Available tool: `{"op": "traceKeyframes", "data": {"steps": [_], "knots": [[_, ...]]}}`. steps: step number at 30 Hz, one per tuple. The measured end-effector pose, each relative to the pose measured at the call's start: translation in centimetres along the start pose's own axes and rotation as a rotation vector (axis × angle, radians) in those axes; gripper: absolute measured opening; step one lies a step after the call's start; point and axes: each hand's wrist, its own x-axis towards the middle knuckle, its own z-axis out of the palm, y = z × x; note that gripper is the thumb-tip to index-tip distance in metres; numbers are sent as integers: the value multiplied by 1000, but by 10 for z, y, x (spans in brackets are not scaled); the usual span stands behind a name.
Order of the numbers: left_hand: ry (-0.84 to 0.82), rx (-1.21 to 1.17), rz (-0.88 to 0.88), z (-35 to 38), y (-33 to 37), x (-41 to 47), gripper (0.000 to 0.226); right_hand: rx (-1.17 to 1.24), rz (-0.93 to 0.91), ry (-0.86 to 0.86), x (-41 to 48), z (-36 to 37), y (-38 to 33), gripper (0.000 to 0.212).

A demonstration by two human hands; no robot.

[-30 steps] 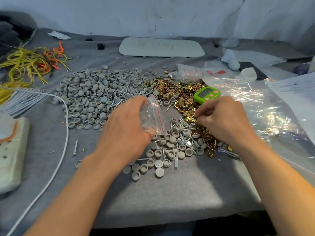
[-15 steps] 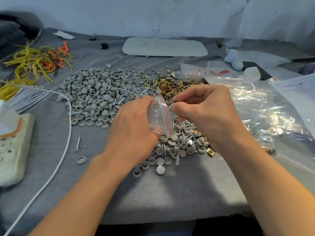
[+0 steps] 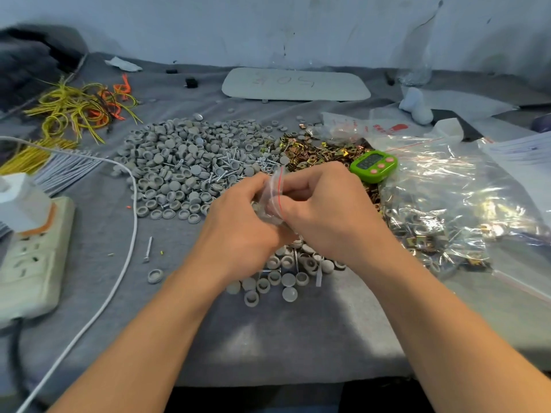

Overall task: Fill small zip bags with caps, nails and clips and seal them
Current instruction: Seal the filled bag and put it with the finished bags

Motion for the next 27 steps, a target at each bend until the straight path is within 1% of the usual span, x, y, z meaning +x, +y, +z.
{"op": "traceKeyframes", "data": {"steps": [2,5,7,10,13,16,19,23,25,27], "knots": [[5,9,7,-3,0,0,51,39,4,2,0,-2,0,15],[-30,52,44,-3,2,-2,42,-38,-1,45,0,-1,3,13],[-49,86,75,-2,6,-4,44,-69,6,71,0,3,2,11],[-54,97,110,-4,10,-4,49,28,6,-34,2,4,-2,18],[-21,158,116,-7,7,-5,47,32,-13,-114,4,-2,-1,24],[58,258,80,-10,4,-7,43,-44,-52,-81,0,-4,1,27],[117,279,54,-12,2,-6,53,-46,-79,-6,-2,-4,-1,36],[143,367,103,-11,1,-8,61,12,-85,33,-4,-4,-1,45],[130,368,140,-10,2,-7,64,48,-55,21,-3,-4,-1,41],[104,364,187,-9,3,-7,59,25,-5,19,-1,-2,-3,19]]}}
